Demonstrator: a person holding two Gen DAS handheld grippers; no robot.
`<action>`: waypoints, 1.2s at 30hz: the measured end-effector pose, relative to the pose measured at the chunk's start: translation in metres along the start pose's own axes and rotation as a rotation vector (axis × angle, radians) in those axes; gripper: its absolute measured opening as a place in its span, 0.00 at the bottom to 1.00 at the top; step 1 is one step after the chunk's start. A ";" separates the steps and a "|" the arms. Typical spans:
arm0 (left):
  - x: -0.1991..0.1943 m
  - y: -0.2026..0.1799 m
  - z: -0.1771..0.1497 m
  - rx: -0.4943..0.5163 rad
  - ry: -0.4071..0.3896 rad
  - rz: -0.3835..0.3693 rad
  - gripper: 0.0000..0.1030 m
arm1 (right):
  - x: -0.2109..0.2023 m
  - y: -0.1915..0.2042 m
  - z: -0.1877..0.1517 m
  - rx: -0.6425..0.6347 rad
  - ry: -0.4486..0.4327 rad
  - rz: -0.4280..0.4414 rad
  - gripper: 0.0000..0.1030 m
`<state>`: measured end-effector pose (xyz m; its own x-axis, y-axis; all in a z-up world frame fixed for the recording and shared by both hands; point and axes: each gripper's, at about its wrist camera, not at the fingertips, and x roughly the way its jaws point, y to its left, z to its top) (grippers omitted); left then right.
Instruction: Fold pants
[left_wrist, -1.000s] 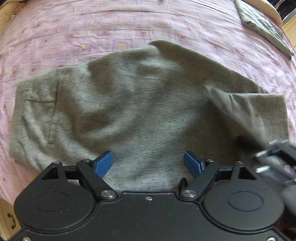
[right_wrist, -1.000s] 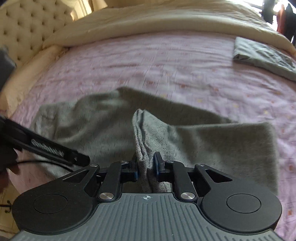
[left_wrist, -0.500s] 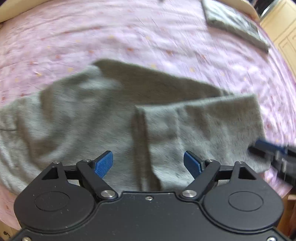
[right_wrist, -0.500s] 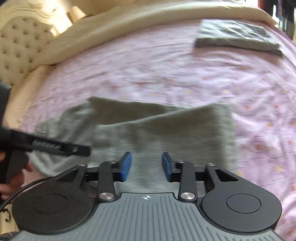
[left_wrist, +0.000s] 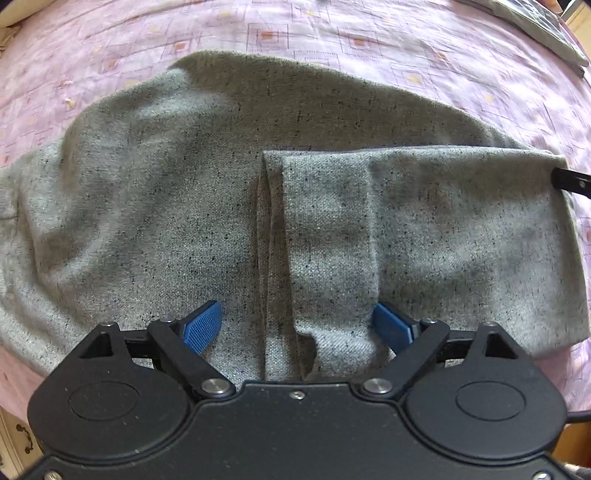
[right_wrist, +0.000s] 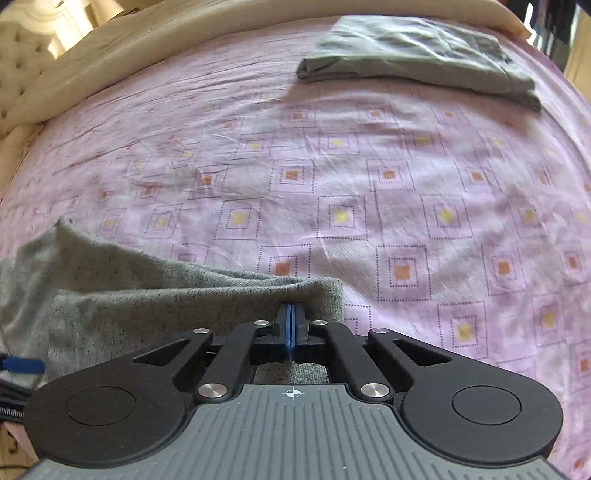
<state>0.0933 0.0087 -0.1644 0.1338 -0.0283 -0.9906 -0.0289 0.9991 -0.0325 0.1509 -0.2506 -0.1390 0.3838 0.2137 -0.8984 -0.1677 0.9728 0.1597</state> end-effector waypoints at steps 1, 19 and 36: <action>-0.003 0.000 -0.002 0.001 -0.008 0.007 0.89 | -0.007 0.004 -0.004 -0.020 -0.003 0.016 0.05; -0.053 0.090 -0.067 -0.036 -0.026 -0.038 0.86 | -0.063 0.077 -0.082 -0.112 -0.032 0.063 0.05; -0.073 0.308 -0.052 -0.165 -0.157 0.038 0.86 | 0.013 0.258 -0.079 -0.076 0.086 0.073 0.05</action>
<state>0.0228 0.3167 -0.1090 0.2818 0.0276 -0.9591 -0.1972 0.9799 -0.0297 0.0413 -0.0041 -0.1415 0.2893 0.2719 -0.9178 -0.2618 0.9447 0.1973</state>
